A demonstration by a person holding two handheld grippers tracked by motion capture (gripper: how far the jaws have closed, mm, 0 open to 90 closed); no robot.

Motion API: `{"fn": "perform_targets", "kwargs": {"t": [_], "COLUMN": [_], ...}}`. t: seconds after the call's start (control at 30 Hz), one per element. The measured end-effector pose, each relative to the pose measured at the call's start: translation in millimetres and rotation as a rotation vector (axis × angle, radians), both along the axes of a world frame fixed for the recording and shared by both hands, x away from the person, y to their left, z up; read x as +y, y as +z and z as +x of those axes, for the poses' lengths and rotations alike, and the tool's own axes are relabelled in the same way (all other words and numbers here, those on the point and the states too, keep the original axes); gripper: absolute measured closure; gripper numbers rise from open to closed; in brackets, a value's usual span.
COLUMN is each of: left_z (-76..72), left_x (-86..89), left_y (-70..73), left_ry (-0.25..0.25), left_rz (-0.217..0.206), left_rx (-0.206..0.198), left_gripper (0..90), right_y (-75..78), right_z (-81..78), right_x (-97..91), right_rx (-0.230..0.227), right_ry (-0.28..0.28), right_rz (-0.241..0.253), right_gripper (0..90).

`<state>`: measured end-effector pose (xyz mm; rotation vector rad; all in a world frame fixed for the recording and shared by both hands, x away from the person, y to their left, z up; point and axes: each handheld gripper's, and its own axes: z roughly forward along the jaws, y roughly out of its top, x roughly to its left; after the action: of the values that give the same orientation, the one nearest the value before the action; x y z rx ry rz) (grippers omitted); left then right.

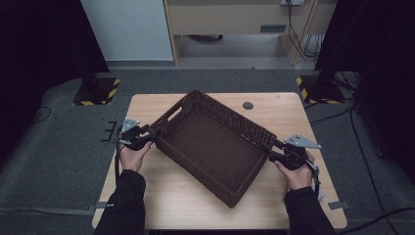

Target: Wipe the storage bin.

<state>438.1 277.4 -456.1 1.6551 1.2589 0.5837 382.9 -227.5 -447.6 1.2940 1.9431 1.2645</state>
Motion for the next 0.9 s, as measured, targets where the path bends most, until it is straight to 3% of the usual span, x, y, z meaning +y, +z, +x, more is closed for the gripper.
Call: {"fn": "perform_targets", "kwargs": {"t": [0.17,0.27,0.33,0.47,0.63,0.7,0.8,0.9], "left_z": [6.1,6.1,2.7,-6.0,-21.9,-25.6,-24.2,-18.9], "left_x": [3.9,3.8,3.0,6.2,6.0,6.0,6.5,7.2], "left_y": [3.7,3.9,3.0,1.4,2.6,4.9,6.5,5.4], "left_ry": [0.002,-0.016,-0.018,-0.023,-0.045,-0.062,-0.054,-0.06], "left_rz": [0.006,0.002,0.044,0.007,-0.006,0.015,0.034,0.026], "left_rx": [-0.007,0.015,0.011,0.013,0.025,0.03,0.016,0.015], "left_gripper": [46.3,57.1,61.5,64.7,64.2,63.4,55.9,56.6], "right_y": [-2.4,-3.9,-2.4,5.9,7.4,5.1,-1.4,-2.3], "right_z": [8.7,14.9,16.6,7.0,-9.1,-10.2,-5.6,-1.1], "right_x": [-1.0,-2.0,-2.6,-1.5,7.4,11.3,13.6,12.5], "right_rx": [-0.01,-0.008,-0.004,-0.046,-0.04,-0.024,-0.005,-0.011], "right_ry": [-0.016,-0.028,-0.029,-0.016,0.038,0.038,0.027,0.015], "right_rz": [0.006,0.015,0.01,0.016,0.017,0.005,-0.023,-0.019], "right_gripper": [52.8,52.9,53.1,52.4,51.5,52.5,54.4,57.6]}}
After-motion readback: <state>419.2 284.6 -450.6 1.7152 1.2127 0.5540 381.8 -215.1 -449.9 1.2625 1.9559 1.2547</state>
